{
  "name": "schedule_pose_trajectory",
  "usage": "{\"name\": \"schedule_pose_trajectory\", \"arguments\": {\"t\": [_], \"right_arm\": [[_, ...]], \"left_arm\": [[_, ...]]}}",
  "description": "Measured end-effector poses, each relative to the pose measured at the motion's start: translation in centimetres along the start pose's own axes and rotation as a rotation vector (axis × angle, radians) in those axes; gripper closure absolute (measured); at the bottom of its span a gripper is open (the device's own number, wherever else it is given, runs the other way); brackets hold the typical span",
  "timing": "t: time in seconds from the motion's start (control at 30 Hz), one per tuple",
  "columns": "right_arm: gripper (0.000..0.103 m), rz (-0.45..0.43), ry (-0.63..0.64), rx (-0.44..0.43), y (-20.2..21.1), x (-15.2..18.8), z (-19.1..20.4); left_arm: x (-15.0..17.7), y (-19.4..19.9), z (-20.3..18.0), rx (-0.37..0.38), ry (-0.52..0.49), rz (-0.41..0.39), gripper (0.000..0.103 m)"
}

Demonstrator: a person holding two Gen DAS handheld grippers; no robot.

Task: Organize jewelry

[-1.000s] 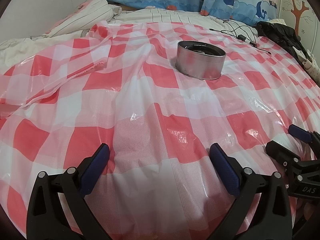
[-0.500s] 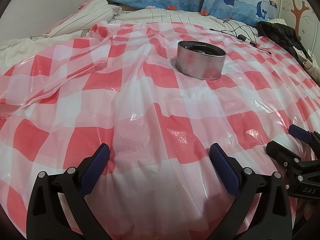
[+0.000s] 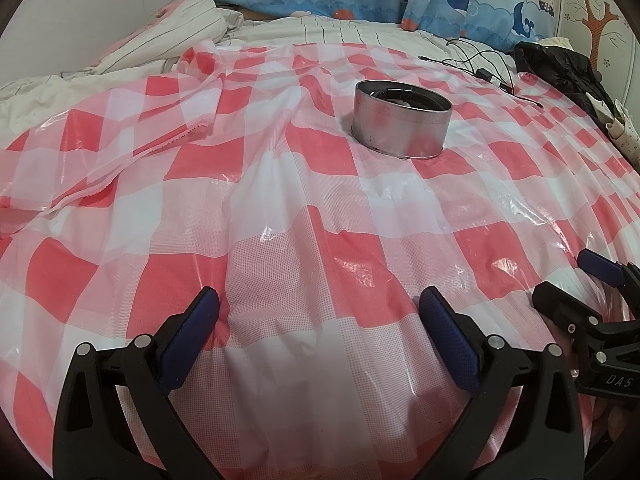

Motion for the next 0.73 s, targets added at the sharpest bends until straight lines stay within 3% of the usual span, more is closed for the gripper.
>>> {"name": "schedule_pose_trajectory", "arguments": {"t": [0.73], "right_arm": [[0.007,-0.001,0.0,0.0,-0.02,0.0,0.02]], "left_arm": [[0.23,0.01,0.06,-0.011,0.009,-0.015,0.007]]}}
Point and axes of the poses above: each gripper's, at about its wrist camera, not at the fingertips, and y roughly against the way its jaws point, z to its left, x to its underside, the point moved 1 cm from there along -y, roughly the way its jaws point, and after that the axes turned 6 degrees about y, right-handed, at the moved point
